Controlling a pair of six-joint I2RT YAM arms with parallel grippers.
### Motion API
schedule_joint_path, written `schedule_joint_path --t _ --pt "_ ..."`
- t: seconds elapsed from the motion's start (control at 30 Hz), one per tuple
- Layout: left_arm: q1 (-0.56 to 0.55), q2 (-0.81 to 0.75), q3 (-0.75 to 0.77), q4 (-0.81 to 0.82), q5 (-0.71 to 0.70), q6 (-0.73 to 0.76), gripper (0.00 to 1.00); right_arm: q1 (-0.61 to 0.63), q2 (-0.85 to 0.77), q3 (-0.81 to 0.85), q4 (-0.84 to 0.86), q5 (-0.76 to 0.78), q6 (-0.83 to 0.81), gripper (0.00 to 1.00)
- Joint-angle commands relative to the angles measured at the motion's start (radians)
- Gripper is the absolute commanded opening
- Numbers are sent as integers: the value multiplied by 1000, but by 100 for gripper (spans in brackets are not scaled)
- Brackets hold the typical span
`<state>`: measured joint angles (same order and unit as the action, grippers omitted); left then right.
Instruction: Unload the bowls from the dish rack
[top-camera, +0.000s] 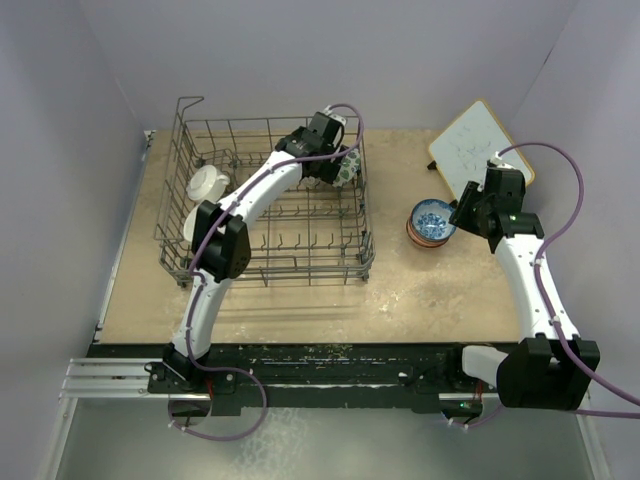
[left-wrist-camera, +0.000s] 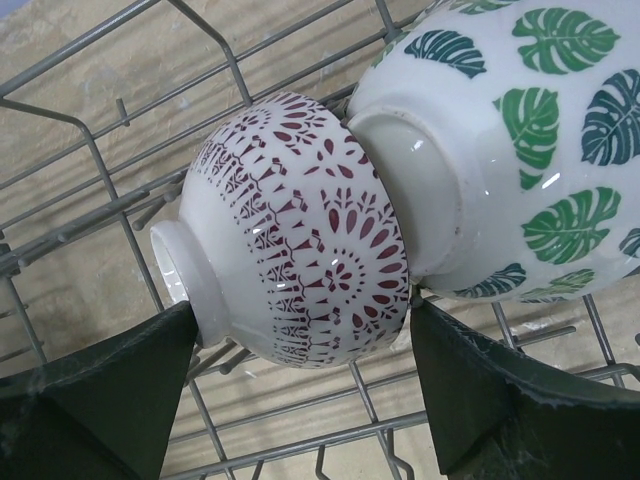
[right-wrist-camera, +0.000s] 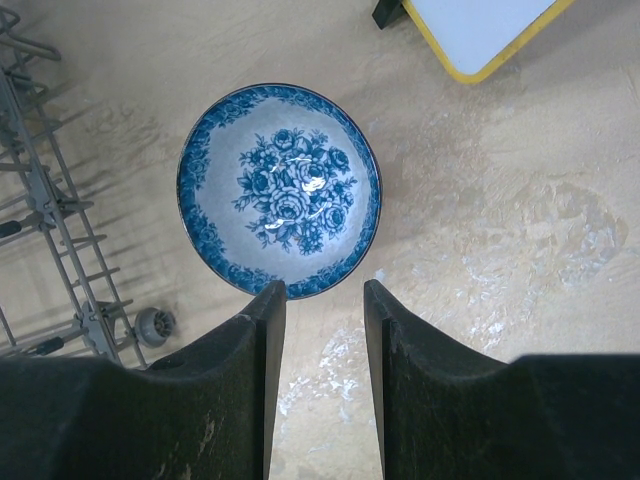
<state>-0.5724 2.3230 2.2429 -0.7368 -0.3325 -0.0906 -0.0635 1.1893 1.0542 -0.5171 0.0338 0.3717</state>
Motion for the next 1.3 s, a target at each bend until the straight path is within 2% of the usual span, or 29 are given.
schedule_joint_path --t 0.0,0.1,0.4,0.47,0.67,1.27 --pt "6 -1 -12 33 -43 -14 89 2 -5 9 26 -7 -16 40" --pt "5 1 -14 27 -68 -11 83 2 -5 7 26 -11 -15 40" --pt "-12 -9 -13 39 -157 24 43 2 2 10 28 -26 -15 40" --pt "-13 -16 -14 41 -170 29 37 2 3 10 27 -26 -14 39" --pt "-16 -55 -2 43 -183 40 33 2 4 12 28 -31 -15 39" --pt "-17 -124 103 7 -133 19 31 2 2 2 32 -37 -13 39"
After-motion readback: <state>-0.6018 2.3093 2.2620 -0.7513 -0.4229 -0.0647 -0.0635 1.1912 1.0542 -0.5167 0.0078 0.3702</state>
